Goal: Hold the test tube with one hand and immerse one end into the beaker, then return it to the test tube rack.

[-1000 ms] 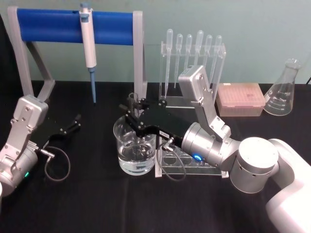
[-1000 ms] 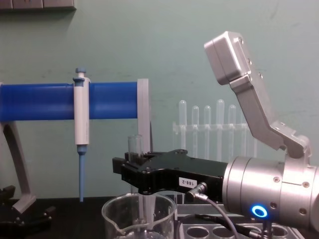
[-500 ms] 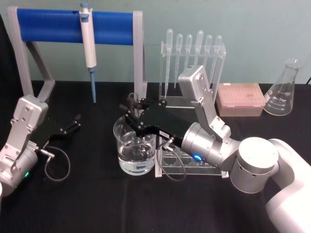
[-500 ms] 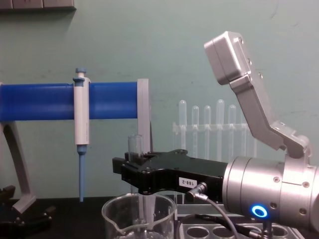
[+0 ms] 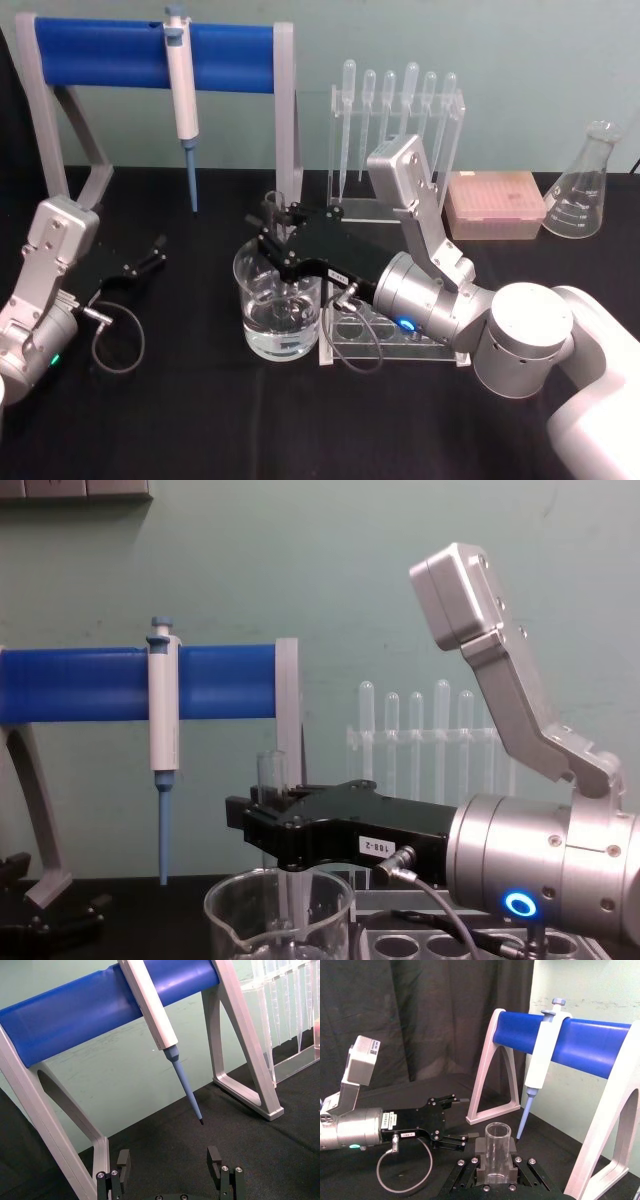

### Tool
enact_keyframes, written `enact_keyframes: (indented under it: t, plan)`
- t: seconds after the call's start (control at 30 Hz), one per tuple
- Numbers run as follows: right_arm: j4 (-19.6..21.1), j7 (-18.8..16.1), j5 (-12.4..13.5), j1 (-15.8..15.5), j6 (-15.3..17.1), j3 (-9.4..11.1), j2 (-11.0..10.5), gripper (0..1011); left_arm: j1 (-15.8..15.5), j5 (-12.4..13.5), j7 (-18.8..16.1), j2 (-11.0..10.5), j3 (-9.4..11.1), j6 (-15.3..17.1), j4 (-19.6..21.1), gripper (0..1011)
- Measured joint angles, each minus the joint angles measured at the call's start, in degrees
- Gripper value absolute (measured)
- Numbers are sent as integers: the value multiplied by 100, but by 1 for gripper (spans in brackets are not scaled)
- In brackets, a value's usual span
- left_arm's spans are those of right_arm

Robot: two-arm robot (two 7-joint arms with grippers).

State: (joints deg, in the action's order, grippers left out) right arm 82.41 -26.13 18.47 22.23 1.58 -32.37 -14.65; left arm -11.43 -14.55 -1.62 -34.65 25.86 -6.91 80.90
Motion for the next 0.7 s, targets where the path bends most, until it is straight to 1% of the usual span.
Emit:
enact_keyframes:
  t: [0.7]
  plan:
    - [0,0,0,0,0,0,0,227,0,0,0,0,0,0,0,1000]
